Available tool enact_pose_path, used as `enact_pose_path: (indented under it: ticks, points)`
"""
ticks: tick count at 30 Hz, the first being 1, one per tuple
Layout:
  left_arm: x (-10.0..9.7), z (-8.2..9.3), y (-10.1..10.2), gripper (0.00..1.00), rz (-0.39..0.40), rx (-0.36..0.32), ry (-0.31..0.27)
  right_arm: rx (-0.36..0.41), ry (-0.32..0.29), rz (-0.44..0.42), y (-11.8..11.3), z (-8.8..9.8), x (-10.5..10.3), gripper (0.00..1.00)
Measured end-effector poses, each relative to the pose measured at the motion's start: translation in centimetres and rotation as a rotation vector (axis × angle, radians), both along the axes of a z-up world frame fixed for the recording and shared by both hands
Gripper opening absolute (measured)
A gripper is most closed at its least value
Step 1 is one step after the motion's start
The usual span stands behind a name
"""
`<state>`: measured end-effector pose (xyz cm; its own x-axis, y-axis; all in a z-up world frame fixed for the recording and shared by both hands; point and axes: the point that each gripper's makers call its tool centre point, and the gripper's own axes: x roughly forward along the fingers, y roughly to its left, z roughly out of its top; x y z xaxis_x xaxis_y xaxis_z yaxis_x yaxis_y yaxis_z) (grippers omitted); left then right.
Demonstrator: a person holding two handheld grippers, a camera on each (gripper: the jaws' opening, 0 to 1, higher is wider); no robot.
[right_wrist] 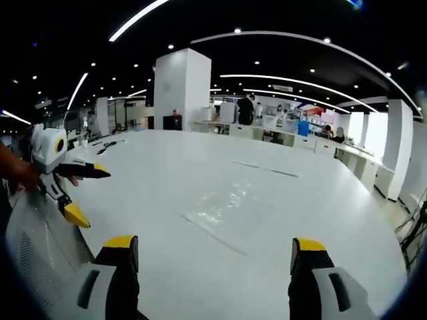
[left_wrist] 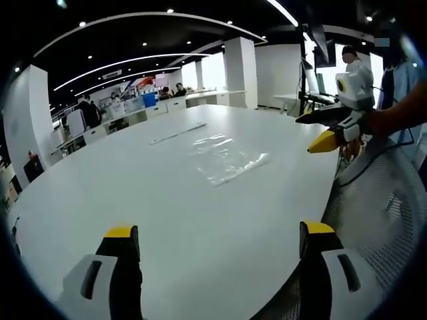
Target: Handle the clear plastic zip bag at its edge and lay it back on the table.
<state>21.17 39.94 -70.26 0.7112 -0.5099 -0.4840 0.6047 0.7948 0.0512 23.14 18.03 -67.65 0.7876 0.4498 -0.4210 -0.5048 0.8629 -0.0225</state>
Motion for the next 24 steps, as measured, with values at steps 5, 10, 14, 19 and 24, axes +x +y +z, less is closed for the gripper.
enact_pose_path:
  ticks: [5,10,14,19,24]
  points:
    - [-0.1,0.1,-0.1,0.99,-0.002,-0.007,0.011,0.002,0.012,0.017,0.2,-0.1,0.0,0.97]
    - [0.2,0.4,0.0,0.99,-0.008,-0.006,0.004,-0.008,0.025,0.039,0.3,-0.2,0.2,0.96]
    - [0.6,0.8,0.1,0.99,-0.014,0.0,-0.002,-0.012,0.033,0.055,0.2,-0.1,1.0,0.95]
    - [1.1,0.6,0.3,0.99,-0.01,-0.025,0.022,-0.07,0.068,0.11,0.3,-0.8,1.4,0.94]
    - [1.0,0.2,0.3,0.99,-0.011,-0.035,0.051,-0.106,0.081,0.145,0.3,-1.0,2.0,0.92]
